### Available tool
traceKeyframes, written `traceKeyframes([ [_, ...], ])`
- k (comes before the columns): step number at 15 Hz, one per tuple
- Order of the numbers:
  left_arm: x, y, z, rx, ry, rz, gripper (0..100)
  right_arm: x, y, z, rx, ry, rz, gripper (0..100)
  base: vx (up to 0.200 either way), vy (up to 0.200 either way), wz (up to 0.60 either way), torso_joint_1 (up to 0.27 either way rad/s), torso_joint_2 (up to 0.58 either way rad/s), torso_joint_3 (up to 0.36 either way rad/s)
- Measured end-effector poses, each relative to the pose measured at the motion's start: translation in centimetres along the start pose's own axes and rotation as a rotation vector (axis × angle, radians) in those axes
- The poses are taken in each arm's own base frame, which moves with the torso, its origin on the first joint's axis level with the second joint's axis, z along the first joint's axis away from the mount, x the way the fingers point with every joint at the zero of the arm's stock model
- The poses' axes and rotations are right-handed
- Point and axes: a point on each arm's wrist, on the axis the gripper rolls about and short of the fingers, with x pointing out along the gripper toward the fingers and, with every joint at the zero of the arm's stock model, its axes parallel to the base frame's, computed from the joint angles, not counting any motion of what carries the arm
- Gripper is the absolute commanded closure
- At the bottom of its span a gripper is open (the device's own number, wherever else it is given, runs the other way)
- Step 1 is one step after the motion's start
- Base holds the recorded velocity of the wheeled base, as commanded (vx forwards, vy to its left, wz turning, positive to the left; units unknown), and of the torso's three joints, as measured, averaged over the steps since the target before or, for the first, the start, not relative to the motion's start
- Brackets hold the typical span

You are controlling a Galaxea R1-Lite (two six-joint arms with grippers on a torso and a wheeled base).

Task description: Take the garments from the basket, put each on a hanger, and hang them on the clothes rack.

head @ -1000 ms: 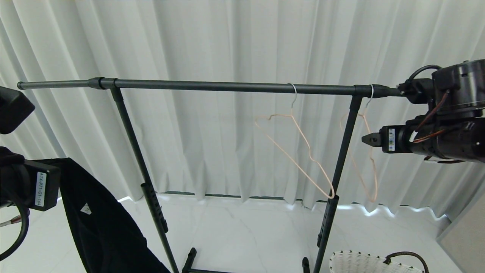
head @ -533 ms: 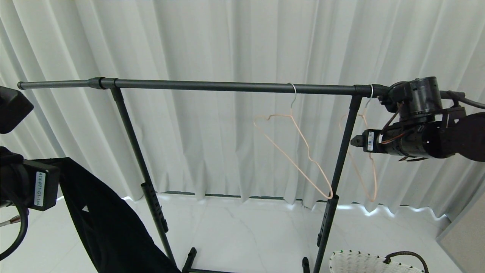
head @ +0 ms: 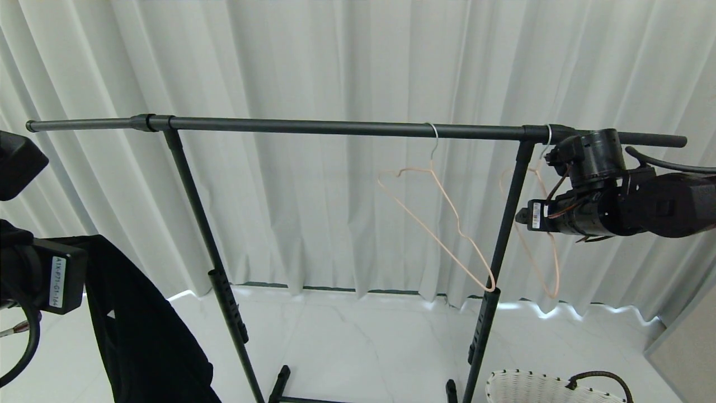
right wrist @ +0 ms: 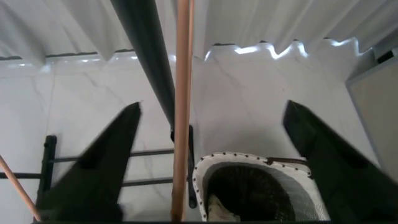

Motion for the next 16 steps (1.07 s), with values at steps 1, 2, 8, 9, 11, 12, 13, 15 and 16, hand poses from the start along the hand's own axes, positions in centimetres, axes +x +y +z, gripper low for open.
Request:
traceKeyframes([
  [1,0.0,0.0,0.0,0.0,-0.001,-0.001,100,0.1,0.0,-0.1,-0.001,0.002,-0.001,100,0.0,0.0,0.0,0.0,0.0,0.0],
  [2,0.0,0.0,0.0,-0.001,-0.001,-0.001,100,0.2,0.0,-0.1,-0.001,0.004,-0.002,100,0.0,0.0,0.0,0.0,0.0,0.0],
  [8,-0.1,0.0,0.0,-0.002,-0.004,0.001,100,-0.7,-0.2,0.3,0.003,-0.018,-0.002,100,0.0,0.0,0.0,0.0,0.0,0.0],
  [9,-0.2,0.0,0.0,-0.002,-0.005,0.001,100,-1.0,-0.3,0.5,0.006,-0.03,0.001,100,0.0,0.0,0.0,0.0,0.0,0.0],
  [11,-0.2,0.1,0.0,-0.003,-0.008,0.004,100,-1.9,-0.4,1.2,0.024,-0.08,0.015,100,0.0,0.0,0.0,0.0,0.0,0.0],
  [12,-0.3,0.1,0.0,-0.004,-0.009,0.004,100,-2.4,-0.5,1.5,0.033,-0.11,0.024,100,0.0,0.0,0.0,0.0,0.0,0.0],
  [13,-0.3,0.1,0.0,-0.004,-0.012,0.004,100,-2.8,-0.6,1.5,0.029,-0.126,0.029,100,0.0,0.0,0.0,0.0,0.0,0.0],
  [15,-0.4,0.1,0.0,-0.005,-0.015,0.005,100,-3.6,-0.9,1.4,0.014,-0.146,0.033,100,0.0,0.0,0.0,0.0,0.0,0.0],
  [16,-0.5,0.2,0.1,-0.006,-0.018,0.006,100,-4.0,-1.2,1.2,0.008,-0.151,0.034,100,0.0,0.0,0.0,0.0,0.0,0.0],
])
